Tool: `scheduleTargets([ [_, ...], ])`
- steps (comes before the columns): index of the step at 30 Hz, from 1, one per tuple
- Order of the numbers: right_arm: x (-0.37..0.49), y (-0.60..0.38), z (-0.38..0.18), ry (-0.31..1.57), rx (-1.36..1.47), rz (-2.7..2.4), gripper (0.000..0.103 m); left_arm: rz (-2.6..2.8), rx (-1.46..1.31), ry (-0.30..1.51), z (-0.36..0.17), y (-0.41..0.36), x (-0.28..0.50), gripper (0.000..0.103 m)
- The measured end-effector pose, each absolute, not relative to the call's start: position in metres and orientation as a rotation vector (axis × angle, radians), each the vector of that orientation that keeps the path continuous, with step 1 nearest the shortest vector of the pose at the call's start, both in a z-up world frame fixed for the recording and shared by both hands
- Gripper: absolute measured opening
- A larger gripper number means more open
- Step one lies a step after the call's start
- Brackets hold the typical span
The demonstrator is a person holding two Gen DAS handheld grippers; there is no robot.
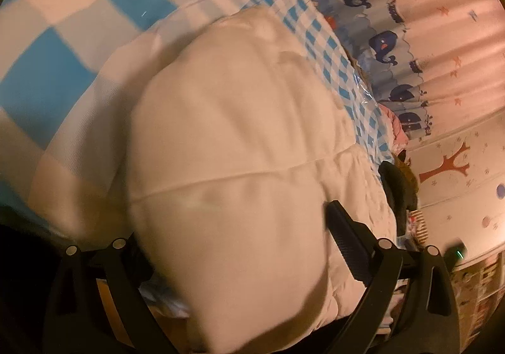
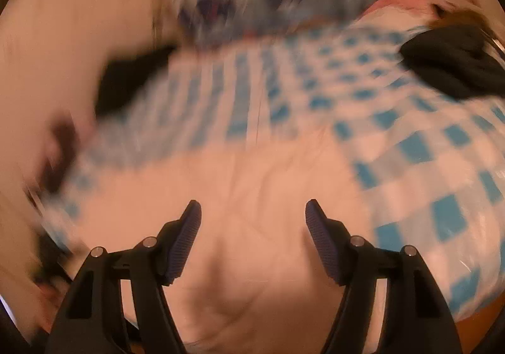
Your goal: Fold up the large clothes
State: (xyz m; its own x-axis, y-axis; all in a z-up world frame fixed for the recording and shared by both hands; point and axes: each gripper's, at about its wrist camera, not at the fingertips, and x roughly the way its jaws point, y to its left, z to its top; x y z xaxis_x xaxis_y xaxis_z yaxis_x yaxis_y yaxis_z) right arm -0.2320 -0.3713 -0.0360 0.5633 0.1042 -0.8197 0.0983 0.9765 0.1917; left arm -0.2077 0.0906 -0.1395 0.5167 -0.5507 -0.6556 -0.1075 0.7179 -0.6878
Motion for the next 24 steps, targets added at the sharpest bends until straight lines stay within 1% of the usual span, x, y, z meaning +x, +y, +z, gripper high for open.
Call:
scheduleTargets([
  [1,-0.217,-0.375,-0.066,1.094,0.262,0.006,0.067,-0.294,-0.716,0.998,-0.136,0.087,-0.208,0.09],
  [2,-0.214,-0.382,-0.065,1.102,0.305,0.002,0.067,-0.294,-0.691,0.988,-0.133,0.084,-0.208,0.09],
  [3,-0.213,-0.386,-0.057,1.089,0.325,-0.005,0.067,-0.292,-0.672,0.984,-0.129,0.083,-0.209,0.09],
  [5,-0.213,-0.379,-0.03,1.033,0.275,-0.026,0.067,-0.288,-0.611,0.964,-0.124,0.079,-0.213,0.09],
  [8,-0.2,-0.333,0.007,0.927,0.157,0.049,0.068,-0.276,-0.578,0.949,-0.121,0.077,-0.215,0.09],
  [9,-0.188,-0.312,0.014,0.906,0.126,0.08,0.073,-0.276,-0.57,0.944,-0.119,0.076,-0.215,0.09],
  [10,-0.175,-0.296,0.016,0.902,0.117,0.112,0.076,-0.272,-0.559,0.938,-0.116,0.073,-0.215,0.09],
  [11,-0.157,-0.28,0.015,0.906,0.114,0.138,0.078,-0.269,-0.548,0.931,-0.115,0.073,-0.216,0.09],
  [14,-0.107,-0.23,-0.003,0.935,0.094,0.215,0.078,-0.265,-0.5,0.907,-0.11,0.072,-0.22,0.09],
  [17,-0.076,-0.194,-0.042,0.995,0.081,0.212,0.078,-0.261,-0.477,0.895,-0.11,0.073,-0.223,0.09],
  [18,-0.063,-0.185,-0.07,1.081,0.062,0.191,0.082,-0.26,-0.467,0.888,-0.109,0.072,-0.223,0.09],
  [19,-0.061,-0.18,-0.088,1.141,0.047,0.185,0.085,-0.262,-0.46,0.881,-0.108,0.071,-0.224,0.09],
  [20,-0.059,-0.178,-0.094,1.16,0.039,0.181,0.086,-0.266,-0.454,0.871,-0.107,0.071,-0.225,0.09],
  [22,-0.058,-0.183,-0.079,1.134,0.096,0.178,0.086,-0.259,-0.421,0.866,-0.105,0.068,-0.227,0.09],
  [24,-0.056,-0.183,-0.059,1.069,0.132,0.193,0.086,-0.256,-0.417,0.868,-0.107,0.067,-0.229,0.09],
])
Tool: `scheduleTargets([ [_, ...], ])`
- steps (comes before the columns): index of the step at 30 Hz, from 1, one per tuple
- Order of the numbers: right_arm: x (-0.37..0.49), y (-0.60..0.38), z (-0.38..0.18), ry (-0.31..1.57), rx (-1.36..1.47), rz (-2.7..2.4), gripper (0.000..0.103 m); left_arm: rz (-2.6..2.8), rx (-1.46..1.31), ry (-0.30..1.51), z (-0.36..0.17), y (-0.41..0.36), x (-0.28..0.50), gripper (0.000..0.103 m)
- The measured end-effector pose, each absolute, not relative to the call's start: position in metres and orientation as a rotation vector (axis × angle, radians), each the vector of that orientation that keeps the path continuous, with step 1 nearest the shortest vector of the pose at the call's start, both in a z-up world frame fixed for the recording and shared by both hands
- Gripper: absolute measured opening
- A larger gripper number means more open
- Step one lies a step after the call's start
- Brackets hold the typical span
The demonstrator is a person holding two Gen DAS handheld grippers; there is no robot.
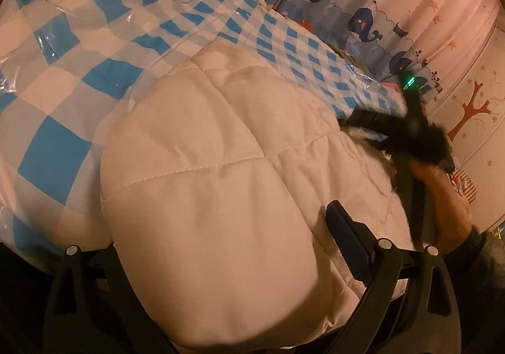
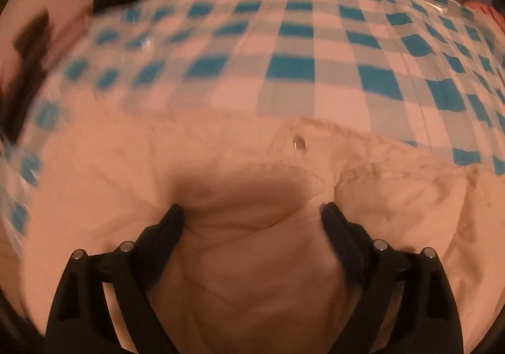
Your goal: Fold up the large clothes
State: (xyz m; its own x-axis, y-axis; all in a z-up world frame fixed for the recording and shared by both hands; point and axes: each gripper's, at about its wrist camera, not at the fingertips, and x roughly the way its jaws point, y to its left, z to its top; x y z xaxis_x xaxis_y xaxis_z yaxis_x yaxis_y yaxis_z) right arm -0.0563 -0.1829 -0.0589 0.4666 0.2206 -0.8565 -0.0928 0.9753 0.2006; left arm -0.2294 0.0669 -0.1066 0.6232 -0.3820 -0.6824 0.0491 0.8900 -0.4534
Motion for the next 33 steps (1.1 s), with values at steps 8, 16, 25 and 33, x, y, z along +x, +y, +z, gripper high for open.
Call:
scheduleTargets([
  [8,-0.011,-0.117,-0.068,1.071,0.083,0.258,0.086,-0.249,-0.397,0.855,-0.105,0.064,-0.233,0.09],
  [16,-0.022,-0.128,-0.069,1.098,0.075,0.291,0.086,-0.239,-0.378,0.846,-0.102,0.06,-0.236,0.09],
  [25,-0.09,-0.272,-0.02,0.974,0.04,0.01,0.086,-0.225,-0.366,0.836,-0.101,0.058,-0.237,0.09],
  [33,-0.131,-0.425,-0.095,1.103,0.363,-0.216,0.096,-0.215,-0.328,0.819,-0.098,0.053,-0.242,0.09],
])
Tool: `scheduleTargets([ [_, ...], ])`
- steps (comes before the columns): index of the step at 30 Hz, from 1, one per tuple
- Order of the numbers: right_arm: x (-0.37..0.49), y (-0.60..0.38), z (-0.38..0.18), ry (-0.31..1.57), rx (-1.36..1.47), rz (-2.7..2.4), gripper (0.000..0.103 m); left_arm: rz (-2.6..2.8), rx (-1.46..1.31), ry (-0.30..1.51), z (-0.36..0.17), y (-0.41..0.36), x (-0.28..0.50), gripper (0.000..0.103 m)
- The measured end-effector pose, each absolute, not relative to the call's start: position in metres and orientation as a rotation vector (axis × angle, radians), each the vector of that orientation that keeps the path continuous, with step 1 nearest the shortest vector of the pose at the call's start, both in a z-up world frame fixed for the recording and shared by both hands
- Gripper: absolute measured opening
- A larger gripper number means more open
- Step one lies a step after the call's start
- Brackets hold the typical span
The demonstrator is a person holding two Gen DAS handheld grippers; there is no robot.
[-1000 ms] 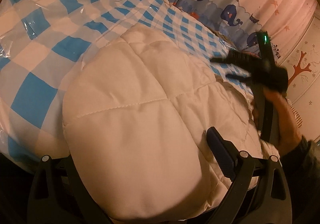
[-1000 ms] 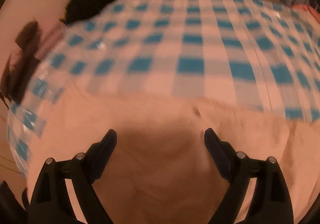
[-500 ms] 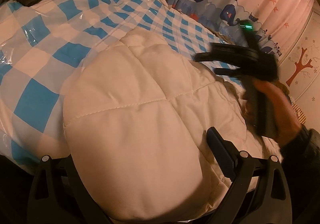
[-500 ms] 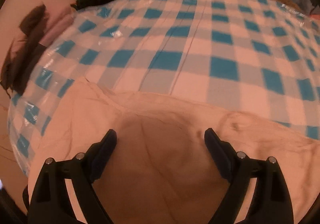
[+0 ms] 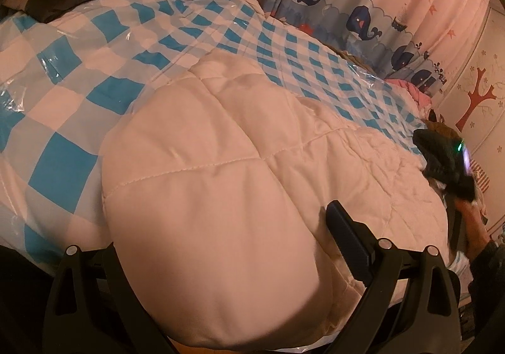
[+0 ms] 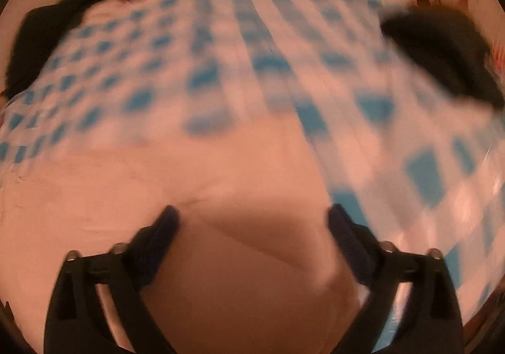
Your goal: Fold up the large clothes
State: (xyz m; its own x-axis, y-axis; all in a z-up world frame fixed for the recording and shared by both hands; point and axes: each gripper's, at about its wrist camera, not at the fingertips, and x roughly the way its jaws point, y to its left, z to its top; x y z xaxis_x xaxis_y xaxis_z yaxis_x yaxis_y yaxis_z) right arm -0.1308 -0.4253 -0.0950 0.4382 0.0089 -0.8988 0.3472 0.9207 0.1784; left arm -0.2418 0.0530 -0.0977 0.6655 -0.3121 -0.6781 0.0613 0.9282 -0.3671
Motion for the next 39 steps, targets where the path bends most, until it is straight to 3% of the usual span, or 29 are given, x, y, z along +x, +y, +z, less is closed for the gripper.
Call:
scheduleTargets([
  [4,-0.135,-0.423,-0.082,1.067,0.356,-0.203,0.096,-0.207,-0.317,0.817,-0.098,0.052,-0.243,0.09],
  [12,-0.199,-0.322,-0.002,0.793,0.056,-0.016,0.096,-0.193,-0.303,0.818,-0.098,0.051,-0.246,0.09],
  [19,-0.245,-0.245,-0.002,0.782,-0.138,0.118,0.096,-0.195,-0.296,0.81,-0.097,0.051,-0.252,0.09],
  [29,-0.224,-0.331,0.024,0.792,-0.011,-0.163,0.096,-0.196,-0.296,0.804,-0.097,0.056,-0.257,0.09],
  [32,-0.239,-0.326,0.041,0.714,0.0,-0.112,0.096,-0.197,-0.3,0.807,-0.096,0.057,-0.259,0.09],
  [35,-0.254,-0.273,0.027,0.721,-0.102,0.043,0.096,-0.226,-0.357,0.825,-0.095,0.064,-0.262,0.09],
  [39,-0.252,-0.204,-0.044,0.878,-0.278,0.134,0.096,-0.358,-0.647,0.911,-0.113,0.092,-0.26,0.091],
])
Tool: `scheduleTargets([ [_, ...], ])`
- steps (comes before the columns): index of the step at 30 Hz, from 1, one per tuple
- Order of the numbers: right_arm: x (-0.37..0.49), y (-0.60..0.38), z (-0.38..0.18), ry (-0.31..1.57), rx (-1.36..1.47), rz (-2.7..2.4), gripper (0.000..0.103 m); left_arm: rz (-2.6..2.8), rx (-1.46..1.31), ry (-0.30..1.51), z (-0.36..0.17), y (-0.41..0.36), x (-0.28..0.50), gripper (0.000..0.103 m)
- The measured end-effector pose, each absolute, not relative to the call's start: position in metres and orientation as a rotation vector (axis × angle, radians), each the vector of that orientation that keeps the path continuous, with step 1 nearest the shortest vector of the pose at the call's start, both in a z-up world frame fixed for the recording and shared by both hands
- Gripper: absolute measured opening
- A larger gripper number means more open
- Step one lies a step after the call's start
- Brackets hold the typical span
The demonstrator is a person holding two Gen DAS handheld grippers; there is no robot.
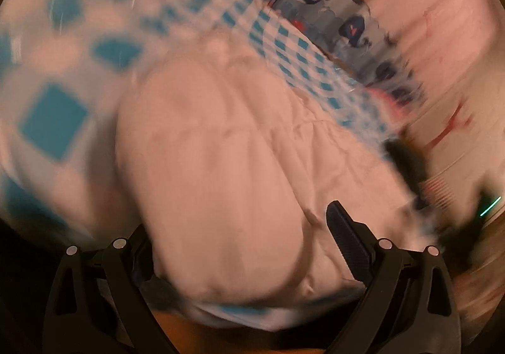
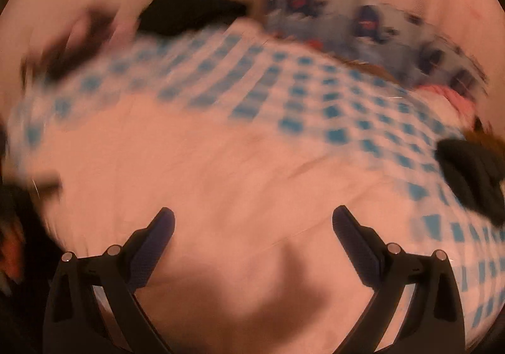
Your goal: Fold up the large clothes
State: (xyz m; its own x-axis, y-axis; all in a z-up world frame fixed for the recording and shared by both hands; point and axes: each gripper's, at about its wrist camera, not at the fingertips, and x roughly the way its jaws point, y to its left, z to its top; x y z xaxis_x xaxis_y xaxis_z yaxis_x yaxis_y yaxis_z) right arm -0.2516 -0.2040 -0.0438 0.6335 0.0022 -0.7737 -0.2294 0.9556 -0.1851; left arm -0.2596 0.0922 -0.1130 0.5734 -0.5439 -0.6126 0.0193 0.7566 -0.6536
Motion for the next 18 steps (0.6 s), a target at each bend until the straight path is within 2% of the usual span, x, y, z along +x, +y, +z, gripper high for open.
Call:
scheduleTargets([
  [3,-0.241,-0.207,-0.078,0.959,-0.221,0.135,0.096,-0.34,-0.804,0.952,-0.13,0.119,-0.263,0.091],
  [5,-0.242,-0.216,-0.064,0.965,-0.163,0.153,0.096,-0.344,-0.846,0.941,-0.132,0.132,-0.271,0.091],
  [10,-0.261,-0.224,-0.037,0.847,-0.138,0.162,0.096,-0.34,-0.876,0.952,-0.139,0.133,-0.28,0.091],
  [13,-0.252,-0.219,-0.073,0.985,-0.219,0.154,0.096,-0.345,-0.884,0.982,-0.146,0.122,-0.272,0.091],
  [15,-0.256,-0.22,-0.064,0.952,-0.189,0.164,0.096,-0.366,-0.91,1.015,-0.148,0.111,-0.265,0.091],
  [18,-0.278,-0.217,-0.037,0.795,-0.131,0.227,0.096,-0.359,-0.908,1.04,-0.15,0.098,-0.258,0.091],
])
